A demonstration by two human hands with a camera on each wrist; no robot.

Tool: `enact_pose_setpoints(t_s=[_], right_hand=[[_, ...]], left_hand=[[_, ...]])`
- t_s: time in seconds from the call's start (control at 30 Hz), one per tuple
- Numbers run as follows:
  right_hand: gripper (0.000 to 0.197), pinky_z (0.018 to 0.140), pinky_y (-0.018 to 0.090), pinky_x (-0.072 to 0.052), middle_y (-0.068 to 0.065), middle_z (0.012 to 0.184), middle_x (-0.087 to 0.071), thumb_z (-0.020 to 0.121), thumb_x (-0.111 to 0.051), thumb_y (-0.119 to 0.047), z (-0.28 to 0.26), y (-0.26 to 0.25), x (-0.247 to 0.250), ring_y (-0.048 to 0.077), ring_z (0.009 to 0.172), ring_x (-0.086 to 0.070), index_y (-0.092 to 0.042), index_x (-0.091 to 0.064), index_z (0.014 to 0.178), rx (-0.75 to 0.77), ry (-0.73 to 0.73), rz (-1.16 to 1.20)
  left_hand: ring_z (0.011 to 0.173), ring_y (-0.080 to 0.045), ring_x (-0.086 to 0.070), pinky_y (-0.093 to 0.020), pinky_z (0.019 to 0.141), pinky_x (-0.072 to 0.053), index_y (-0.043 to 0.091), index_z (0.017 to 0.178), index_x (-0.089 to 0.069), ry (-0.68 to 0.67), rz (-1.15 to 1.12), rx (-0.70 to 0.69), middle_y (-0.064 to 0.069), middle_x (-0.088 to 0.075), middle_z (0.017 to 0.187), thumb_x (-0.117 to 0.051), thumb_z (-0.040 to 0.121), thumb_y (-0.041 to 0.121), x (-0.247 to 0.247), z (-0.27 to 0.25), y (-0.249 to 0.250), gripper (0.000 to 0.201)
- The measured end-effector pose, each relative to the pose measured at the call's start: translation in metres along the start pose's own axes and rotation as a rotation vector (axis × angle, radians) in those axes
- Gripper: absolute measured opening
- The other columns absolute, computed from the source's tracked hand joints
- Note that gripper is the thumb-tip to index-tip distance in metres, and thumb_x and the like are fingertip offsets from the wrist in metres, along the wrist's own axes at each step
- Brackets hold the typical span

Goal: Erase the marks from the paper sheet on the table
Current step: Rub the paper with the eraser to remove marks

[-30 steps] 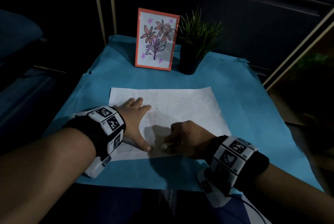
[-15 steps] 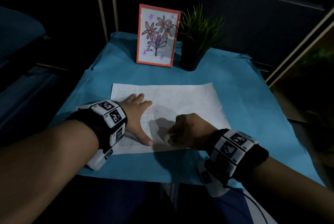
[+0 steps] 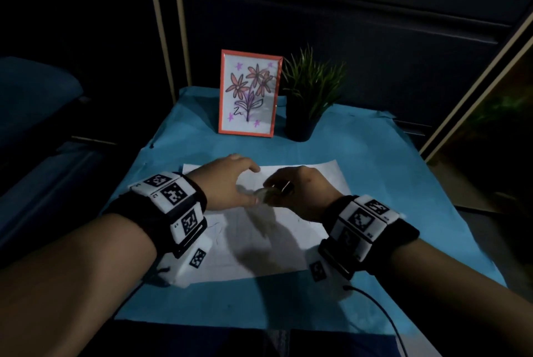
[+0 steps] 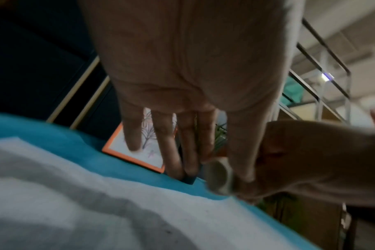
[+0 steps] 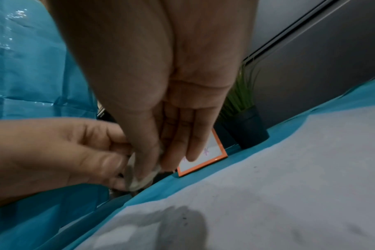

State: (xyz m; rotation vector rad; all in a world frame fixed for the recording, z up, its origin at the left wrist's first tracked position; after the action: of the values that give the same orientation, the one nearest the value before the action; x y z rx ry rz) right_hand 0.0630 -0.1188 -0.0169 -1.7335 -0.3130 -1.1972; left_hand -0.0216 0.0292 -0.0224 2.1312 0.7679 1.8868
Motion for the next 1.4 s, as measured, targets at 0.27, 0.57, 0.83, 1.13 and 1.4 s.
enact_pose_setpoints(t_s=[0.27,0.57,0.83,1.13,1.4], right_hand=[[0.039,0.069,0.017,-0.043,-0.001,0.098,-0.059,0.077,-0.076,-0.021,0.035,0.005,-0.007,0.016,0.082,-0.056,-0.017,-0.063,0.113,-0.019,-0.013,-0.065],[0.092,0.11,0.039,-0.034,-0.006,0.151,-0.029,0.069,-0.072,-0.06,0.036,0.044,-0.019,0.021,0.137,-0.029,-0.027,-0.031,0.144,-0.152,-0.296,-0.34],[0.096,0.113,0.038,-0.029,-0.007,0.158,-0.014,0.074,-0.067,-0.06,0.035,0.044,-0.019,0.019,0.143,-0.02,-0.024,-0.019,0.15,-0.138,-0.339,-0.37],[0.093,0.112,0.039,-0.029,-0.005,0.157,-0.015,0.077,-0.066,-0.059,0.031,0.038,-0.016,0.017,0.142,-0.023,-0.024,-0.019,0.149,-0.156,-0.371,-0.38],[0.093,0.11,0.04,-0.033,-0.008,0.157,-0.016,0.076,-0.066,-0.061,0.03,0.039,-0.016,0.017,0.14,-0.027,-0.028,-0.018,0.149,-0.167,-0.369,-0.369]], left_hand=[[0.08,-0.013,-0.06,-0.026,0.074,-0.047,0.022,0.093,-0.066,0.124,-0.175,0.048,0.004,-0.064,0.09,-0.071,0.085,0.035,0.004,0.028,-0.007,0.016],[0.097,-0.017,-0.056,-0.026,0.08,-0.04,0.018,0.101,-0.065,0.076,0.18,0.011,0.004,-0.057,0.098,-0.06,0.093,0.037,-0.009,0.06,-0.015,0.021],[0.099,-0.014,-0.056,-0.025,0.08,-0.041,0.027,0.105,-0.066,-0.065,0.343,-0.091,0.009,-0.06,0.104,-0.059,0.093,0.037,-0.01,0.053,-0.014,0.017],[0.1,-0.016,-0.056,-0.026,0.077,-0.037,0.026,0.107,-0.065,-0.118,0.413,-0.095,0.006,-0.062,0.107,-0.054,0.096,0.038,-0.016,0.052,-0.004,0.021],[0.104,-0.021,-0.055,-0.028,0.081,-0.036,0.02,0.11,-0.058,0.04,0.448,-0.047,0.001,-0.059,0.113,-0.048,0.098,0.04,-0.013,0.061,-0.004,0.025]])
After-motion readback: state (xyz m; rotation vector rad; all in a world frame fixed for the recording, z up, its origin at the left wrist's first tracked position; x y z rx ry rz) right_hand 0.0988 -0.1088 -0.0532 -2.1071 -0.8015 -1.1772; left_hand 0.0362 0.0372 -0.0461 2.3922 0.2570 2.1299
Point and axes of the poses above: each hand's wrist, its own z-axis towards the middle knuckle, its own x-axis out of the back of the hand, y = z × x, the point moved 2 cm from there along z, towards the middle knuckle
